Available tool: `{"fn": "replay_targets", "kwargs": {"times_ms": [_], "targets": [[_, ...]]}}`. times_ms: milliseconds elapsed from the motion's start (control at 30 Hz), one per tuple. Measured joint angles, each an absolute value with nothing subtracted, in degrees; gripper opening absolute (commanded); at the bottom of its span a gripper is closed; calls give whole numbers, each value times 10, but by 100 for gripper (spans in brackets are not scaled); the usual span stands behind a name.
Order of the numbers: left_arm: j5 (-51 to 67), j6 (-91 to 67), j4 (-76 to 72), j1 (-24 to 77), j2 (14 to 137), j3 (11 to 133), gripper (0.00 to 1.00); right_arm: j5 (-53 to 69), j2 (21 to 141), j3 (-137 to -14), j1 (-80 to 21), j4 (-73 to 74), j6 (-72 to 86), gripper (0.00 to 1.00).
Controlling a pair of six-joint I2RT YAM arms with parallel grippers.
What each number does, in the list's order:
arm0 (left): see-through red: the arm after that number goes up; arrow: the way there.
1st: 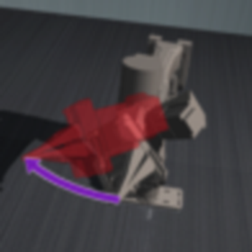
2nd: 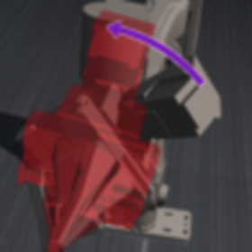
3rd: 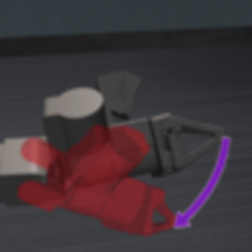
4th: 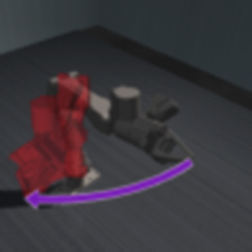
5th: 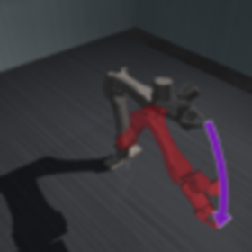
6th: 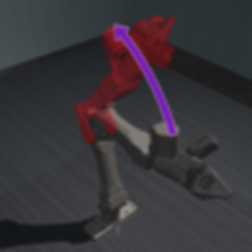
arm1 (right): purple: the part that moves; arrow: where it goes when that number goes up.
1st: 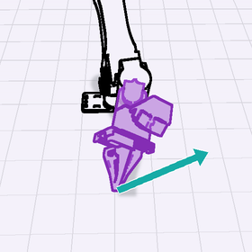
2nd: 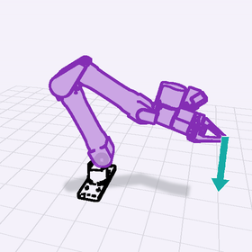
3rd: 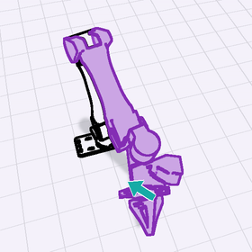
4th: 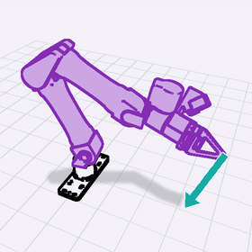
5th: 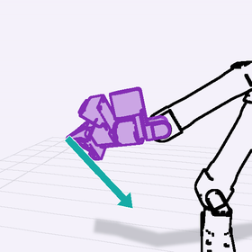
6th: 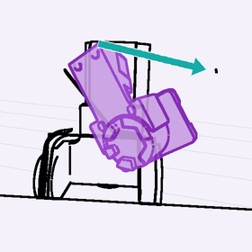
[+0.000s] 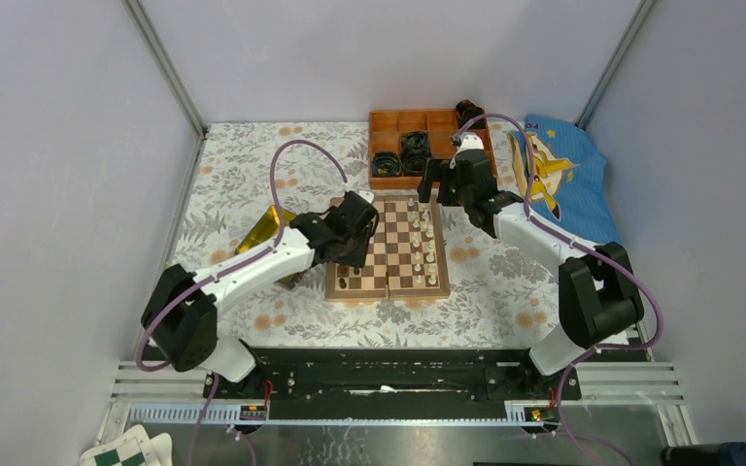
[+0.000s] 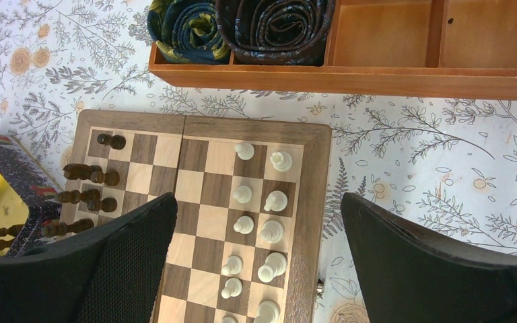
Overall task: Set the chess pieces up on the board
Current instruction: Place the chess piece on the chessboard, then pick up the chess piece from the storage box.
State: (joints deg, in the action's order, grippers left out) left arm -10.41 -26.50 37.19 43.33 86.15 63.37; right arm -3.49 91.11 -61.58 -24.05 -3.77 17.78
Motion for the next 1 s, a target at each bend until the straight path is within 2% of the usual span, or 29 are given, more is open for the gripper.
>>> {"fn": "replay_targets", "kwargs": {"times_ms": [467,600,833,1000], "targets": [[-166,-298,424,423,788,681,51,-34,911,-616,-240,-38,178,100],[-171,-310,429,362,772,680,51,-34,911,-615,-240,-38,178,100],[-131,-328,407,197,740,633,51,-29,911,-615,-240,-38,178,100],[-105,-329,392,150,749,607,50,-20,911,-615,-240,-38,178,100]]}}
